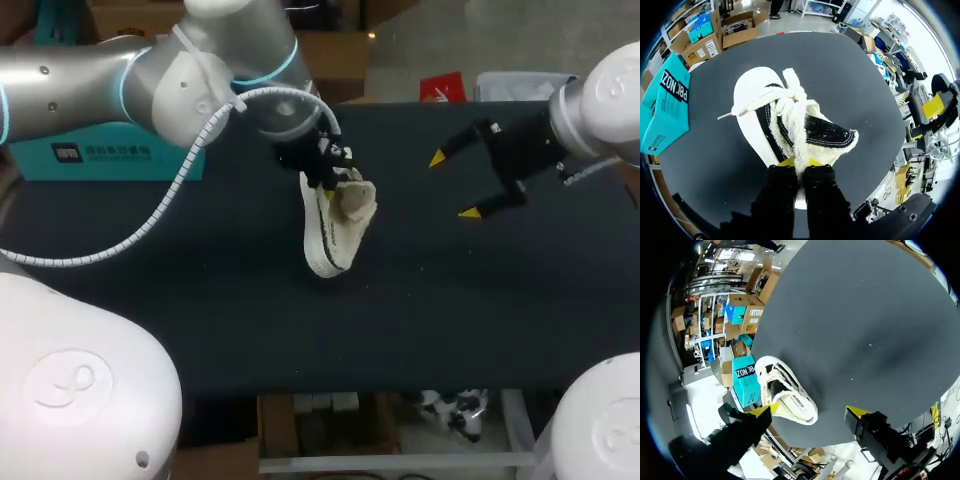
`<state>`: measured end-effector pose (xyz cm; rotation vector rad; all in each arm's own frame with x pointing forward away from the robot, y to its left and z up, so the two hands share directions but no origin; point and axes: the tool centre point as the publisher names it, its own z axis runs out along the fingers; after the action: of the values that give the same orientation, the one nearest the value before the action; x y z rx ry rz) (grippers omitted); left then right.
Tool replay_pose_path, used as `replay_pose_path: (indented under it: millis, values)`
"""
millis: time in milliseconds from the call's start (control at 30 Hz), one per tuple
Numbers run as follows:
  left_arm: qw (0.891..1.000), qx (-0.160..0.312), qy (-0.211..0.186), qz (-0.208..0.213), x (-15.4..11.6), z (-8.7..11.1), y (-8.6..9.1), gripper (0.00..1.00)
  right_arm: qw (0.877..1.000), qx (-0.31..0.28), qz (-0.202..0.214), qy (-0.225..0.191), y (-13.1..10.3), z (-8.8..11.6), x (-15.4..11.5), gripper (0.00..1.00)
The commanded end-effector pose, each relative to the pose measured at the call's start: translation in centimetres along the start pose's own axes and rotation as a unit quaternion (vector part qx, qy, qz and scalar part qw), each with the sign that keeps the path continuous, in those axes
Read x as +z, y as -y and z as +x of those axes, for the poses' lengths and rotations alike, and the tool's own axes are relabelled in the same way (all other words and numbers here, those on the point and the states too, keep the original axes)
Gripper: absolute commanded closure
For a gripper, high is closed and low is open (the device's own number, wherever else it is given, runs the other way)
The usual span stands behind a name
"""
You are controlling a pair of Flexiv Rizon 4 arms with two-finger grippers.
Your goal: Open the shoe tongue, take the insole out of the shoe, put the insole back into the shoe, and pack the shoe into the shoebox
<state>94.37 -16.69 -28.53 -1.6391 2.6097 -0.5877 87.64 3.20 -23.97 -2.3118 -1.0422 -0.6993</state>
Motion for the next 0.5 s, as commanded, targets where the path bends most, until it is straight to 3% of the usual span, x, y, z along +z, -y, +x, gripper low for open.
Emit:
replay_pose_path:
  millis: [33, 100, 133, 267, 333, 400, 500]
  values:
    - [0.994, 0.103, -0.045, 0.009, -4.3, -0.9, -0.1, 1.00, 0.998, -0.067, 0.017, 0.010, -0.5, 1.1, 0.3, 0.00]
    - [0.989, 0.143, -0.049, 0.011, -5.3, -1.2, 0.5, 1.00, 0.996, -0.068, -0.012, 0.058, -1.1, 2.1, 0.6, 0.00]
    - [0.985, 0.164, -0.048, 0.012, -5.8, -1.5, 0.8, 1.00, 0.994, -0.099, 0.013, 0.054, -1.5, 2.5, 0.7, 0.00]
    - [0.974, 0.217, -0.053, 0.016, -7.3, -2.5, 1.8, 1.00, 0.991, -0.098, -0.003, 0.090, -2.3, 4.1, 0.9, 0.00]
    - [0.969, 0.239, -0.055, 0.017, -8.4, -3.5, 2.4, 1.00, 0.986, -0.094, -0.017, 0.140, -2.1, 5.3, 1.4, 0.00]
    - [0.964, 0.257, -0.066, 0.019, -9.8, -4.7, 2.9, 1.00, 0.980, -0.088, -0.056, 0.170, -1.5, 6.3, 1.7, 0.00]
    - [0.954, 0.291, -0.072, 0.018, -11.8, -6.4, 3.2, 1.00, 0.964, -0.042, -0.151, 0.214, 0.2, 7.5, 2.0, 0.00]
